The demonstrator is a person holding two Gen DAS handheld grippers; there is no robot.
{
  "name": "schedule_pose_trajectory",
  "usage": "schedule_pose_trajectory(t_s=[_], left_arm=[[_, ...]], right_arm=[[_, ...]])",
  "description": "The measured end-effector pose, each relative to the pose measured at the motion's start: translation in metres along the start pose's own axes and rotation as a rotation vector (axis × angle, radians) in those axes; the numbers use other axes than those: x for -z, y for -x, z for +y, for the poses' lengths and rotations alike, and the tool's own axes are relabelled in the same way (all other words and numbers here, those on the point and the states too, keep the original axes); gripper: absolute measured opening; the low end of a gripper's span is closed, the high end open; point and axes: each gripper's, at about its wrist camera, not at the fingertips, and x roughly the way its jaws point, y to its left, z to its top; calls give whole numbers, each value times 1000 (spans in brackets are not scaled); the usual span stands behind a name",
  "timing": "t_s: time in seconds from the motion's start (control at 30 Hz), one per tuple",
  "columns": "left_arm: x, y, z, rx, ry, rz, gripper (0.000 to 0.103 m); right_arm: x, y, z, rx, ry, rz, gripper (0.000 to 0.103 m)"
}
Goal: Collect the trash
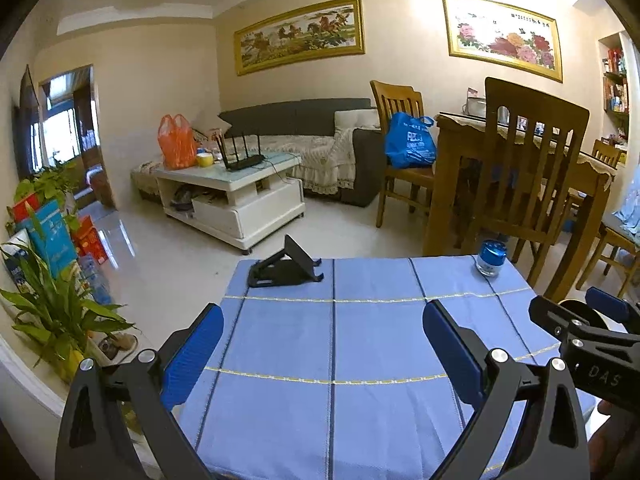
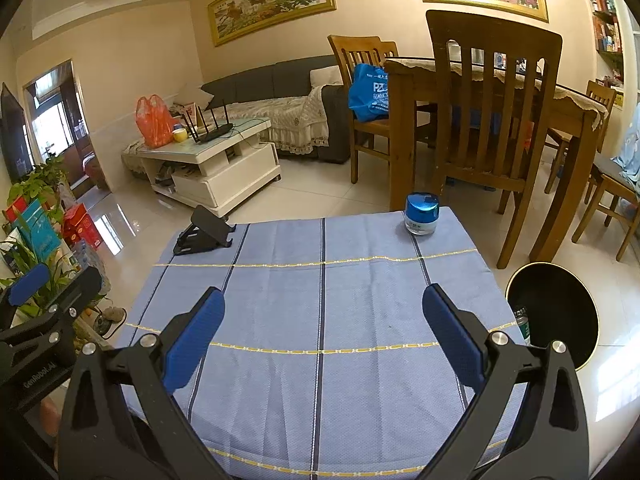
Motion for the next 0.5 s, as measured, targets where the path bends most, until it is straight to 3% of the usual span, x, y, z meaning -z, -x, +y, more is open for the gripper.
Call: schedule_pose_trajectory(t_s=[0.5], left_arm=[[1, 1, 3, 80, 0, 15, 96]], right_arm=[[3, 1, 1, -4, -5, 8, 98]])
